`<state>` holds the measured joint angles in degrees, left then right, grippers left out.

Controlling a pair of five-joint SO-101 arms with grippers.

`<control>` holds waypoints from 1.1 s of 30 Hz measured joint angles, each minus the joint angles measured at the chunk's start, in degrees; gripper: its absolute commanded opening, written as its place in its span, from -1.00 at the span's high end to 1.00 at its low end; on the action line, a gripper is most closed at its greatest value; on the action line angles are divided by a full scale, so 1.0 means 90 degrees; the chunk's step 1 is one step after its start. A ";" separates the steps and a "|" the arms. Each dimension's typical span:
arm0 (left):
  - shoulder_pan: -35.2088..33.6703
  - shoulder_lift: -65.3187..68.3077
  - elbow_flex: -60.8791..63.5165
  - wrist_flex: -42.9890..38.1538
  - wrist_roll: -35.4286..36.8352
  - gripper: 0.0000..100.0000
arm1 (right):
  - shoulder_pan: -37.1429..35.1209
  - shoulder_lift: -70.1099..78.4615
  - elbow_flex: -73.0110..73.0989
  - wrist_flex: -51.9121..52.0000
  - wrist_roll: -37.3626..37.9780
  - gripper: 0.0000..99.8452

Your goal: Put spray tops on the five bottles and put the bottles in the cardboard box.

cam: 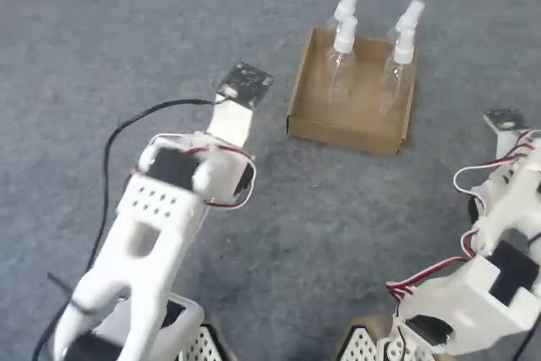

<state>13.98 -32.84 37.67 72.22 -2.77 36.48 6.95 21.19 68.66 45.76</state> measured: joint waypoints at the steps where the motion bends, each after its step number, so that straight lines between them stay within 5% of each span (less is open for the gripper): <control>1: 0.0000 -0.0205 0.0000 0.0068 0.0000 0.98 | 0.0000 -0.0010 0.0137 -0.0147 0.0000 0.46; 5: -0.0342 -0.0723 0.0000 0.0098 0.0000 0.98 | 0.0000 -0.0020 0.0440 -0.0586 -0.0020 0.51; 11: -0.0596 -0.0840 0.0400 -0.0020 0.0000 0.98 | 0.0000 -0.0020 0.0449 -0.0908 -0.0996 0.99; 21: -0.0615 -0.0860 0.0654 -0.0283 0.0000 0.98 | -0.0381 -0.0908 0.0449 -0.1006 -0.0479 0.99; 27: -0.0615 -0.0860 0.0654 -0.0283 0.0107 0.98 | -0.1358 -0.2833 0.0713 -0.0957 -0.1602 0.99; 33: -0.0967 -0.1338 0.0576 -0.0283 0.0342 0.98 | -0.3331 -0.4825 0.1758 -0.0957 -0.2549 0.99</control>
<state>5.27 -44.88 42.86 69.67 0.31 6.51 -36.48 37.01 60.04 22.81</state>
